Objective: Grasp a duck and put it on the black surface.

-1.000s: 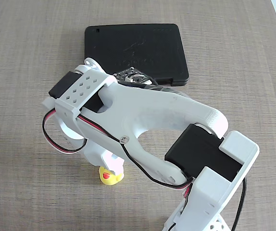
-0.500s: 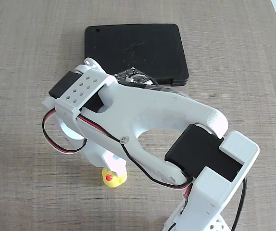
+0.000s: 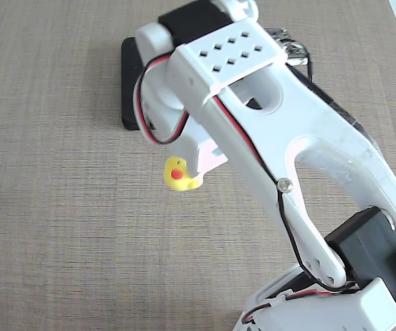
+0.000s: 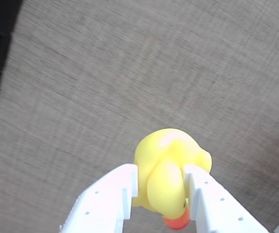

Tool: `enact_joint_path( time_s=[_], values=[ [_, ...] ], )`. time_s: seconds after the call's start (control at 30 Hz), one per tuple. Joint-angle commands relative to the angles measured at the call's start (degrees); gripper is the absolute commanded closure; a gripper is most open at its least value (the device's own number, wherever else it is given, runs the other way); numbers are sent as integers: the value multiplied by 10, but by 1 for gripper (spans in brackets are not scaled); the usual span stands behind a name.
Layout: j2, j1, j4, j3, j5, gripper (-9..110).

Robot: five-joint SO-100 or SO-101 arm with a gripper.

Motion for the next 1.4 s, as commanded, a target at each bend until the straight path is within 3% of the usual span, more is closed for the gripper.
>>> enact_joint_path(
  time_s=[0.0, 0.23, 0.63, 1.17, 1.37],
  values=[
    [5, 56, 5, -81, -1, 95],
    [-163, 128, 0, -239, 6, 95],
    [-394, 130, -92, -425, 7, 95],
    [-461, 175, -206, -448, 1, 95],
    [-466, 176, -204, -447, 7, 83]
  ],
)
